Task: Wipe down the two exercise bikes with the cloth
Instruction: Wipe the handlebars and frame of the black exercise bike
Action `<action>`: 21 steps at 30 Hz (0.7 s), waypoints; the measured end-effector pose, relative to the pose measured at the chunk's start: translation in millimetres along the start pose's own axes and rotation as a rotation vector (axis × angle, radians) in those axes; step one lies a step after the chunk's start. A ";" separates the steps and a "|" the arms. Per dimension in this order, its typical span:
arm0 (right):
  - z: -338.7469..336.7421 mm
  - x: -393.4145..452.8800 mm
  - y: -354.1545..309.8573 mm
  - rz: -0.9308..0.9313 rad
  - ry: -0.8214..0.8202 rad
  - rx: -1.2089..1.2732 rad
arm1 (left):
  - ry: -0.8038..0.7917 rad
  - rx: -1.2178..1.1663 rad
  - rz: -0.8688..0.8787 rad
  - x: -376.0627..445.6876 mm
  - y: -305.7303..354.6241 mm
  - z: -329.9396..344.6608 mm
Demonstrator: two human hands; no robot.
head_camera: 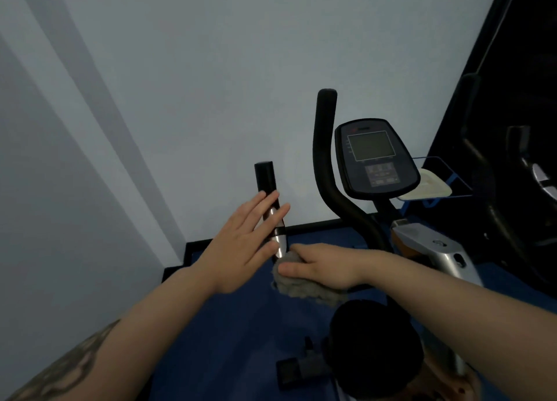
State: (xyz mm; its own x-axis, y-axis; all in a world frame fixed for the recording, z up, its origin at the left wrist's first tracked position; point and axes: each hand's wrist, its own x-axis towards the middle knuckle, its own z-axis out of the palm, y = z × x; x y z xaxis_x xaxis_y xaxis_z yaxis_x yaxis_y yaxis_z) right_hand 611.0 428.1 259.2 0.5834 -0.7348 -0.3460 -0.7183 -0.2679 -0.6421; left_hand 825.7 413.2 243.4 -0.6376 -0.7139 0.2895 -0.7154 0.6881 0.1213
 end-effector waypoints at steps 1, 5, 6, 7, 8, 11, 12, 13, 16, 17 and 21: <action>2.5 2.0 -1.1 -0.003 0.019 0.017 | -0.020 0.015 0.029 4.9 -2.5 -2.9; 0.7 -8.8 4.0 0.021 -0.046 -0.072 | -0.100 0.052 0.134 19.6 -8.4 -6.1; -4.5 -7.5 3.1 0.036 -0.092 -0.118 | -0.111 0.026 0.136 21.0 -9.2 -5.5; -8.6 -3.3 0.0 0.045 -0.121 -0.148 | -0.117 -0.005 0.130 21.5 -10.1 -4.6; -10.0 2.0 -4.1 0.047 -0.128 -0.152 | -0.121 -0.032 0.121 21.7 -11.0 -3.6; 0.8 12.3 -12.7 0.057 -0.007 0.018 | -0.127 -0.063 0.114 22.7 -14.3 -1.8; 6.0 9.4 -11.6 0.061 0.033 0.045 | -0.128 -0.062 0.117 23.1 -14.4 -1.3; 8.1 3.3 -9.5 0.048 0.037 0.009 | -0.124 -0.063 0.117 23.2 -14.0 -0.8; -2.9 -20.5 -1.6 0.010 -0.087 -0.247 | -0.111 -0.075 0.110 22.2 -12.1 -0.5; -9.0 -27.5 1.6 0.015 -0.129 -0.320 | -0.107 -0.077 0.107 21.3 -11.6 0.0; -22.0 -39.9 5.4 0.079 -0.185 -0.384 | -0.060 -0.120 0.086 19.1 -8.0 3.8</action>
State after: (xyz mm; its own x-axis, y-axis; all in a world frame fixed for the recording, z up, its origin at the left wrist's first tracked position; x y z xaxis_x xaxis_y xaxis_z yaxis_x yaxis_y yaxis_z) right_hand 575.5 442.2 284.5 0.5541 -0.6476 -0.5231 -0.8319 -0.4539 -0.3194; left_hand 818.2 393.5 244.3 -0.7137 -0.6556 0.2466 -0.6204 0.7551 0.2120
